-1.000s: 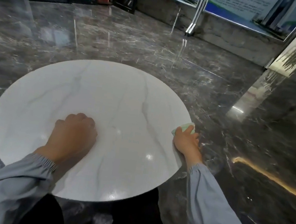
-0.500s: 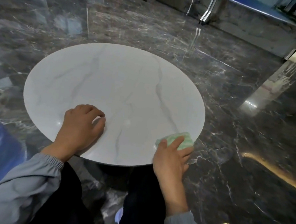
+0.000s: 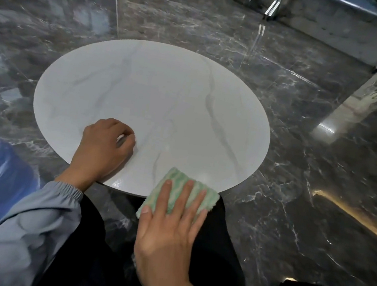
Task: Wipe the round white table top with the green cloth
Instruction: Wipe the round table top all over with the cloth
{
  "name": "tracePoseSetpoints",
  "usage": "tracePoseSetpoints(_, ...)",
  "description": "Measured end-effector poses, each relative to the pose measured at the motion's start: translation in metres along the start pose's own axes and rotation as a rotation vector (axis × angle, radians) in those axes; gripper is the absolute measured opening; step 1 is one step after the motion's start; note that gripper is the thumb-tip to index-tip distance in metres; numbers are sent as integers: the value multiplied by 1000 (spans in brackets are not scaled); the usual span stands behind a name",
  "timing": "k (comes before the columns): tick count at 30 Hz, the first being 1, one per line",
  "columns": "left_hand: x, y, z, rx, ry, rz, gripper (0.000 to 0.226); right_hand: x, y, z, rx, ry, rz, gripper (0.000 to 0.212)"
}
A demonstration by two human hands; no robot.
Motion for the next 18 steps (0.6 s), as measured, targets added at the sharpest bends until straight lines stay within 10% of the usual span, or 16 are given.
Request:
tracePoseSetpoints(5,3,0,-1,7,29,-9,19,-43,-15,-2,24,-29,294,58)
tracePoseSetpoints(13,5,0,-2,20,57,-13,19,-156,-75,25,127,-21,150,68)
tracePoseSetpoints(18,5,-1,-1,11,73,0,21,-143,-83,14,28,47,365,83)
Point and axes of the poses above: each hand's wrist, its own y-axis away from the middle knuckle, its own z-axis out of the back of the hand, x = y × z, the point moved 5 cm from there along -y, towards the middle knuckle, and after that the axes turned 9 degrees about y, right-handed, at the moved point
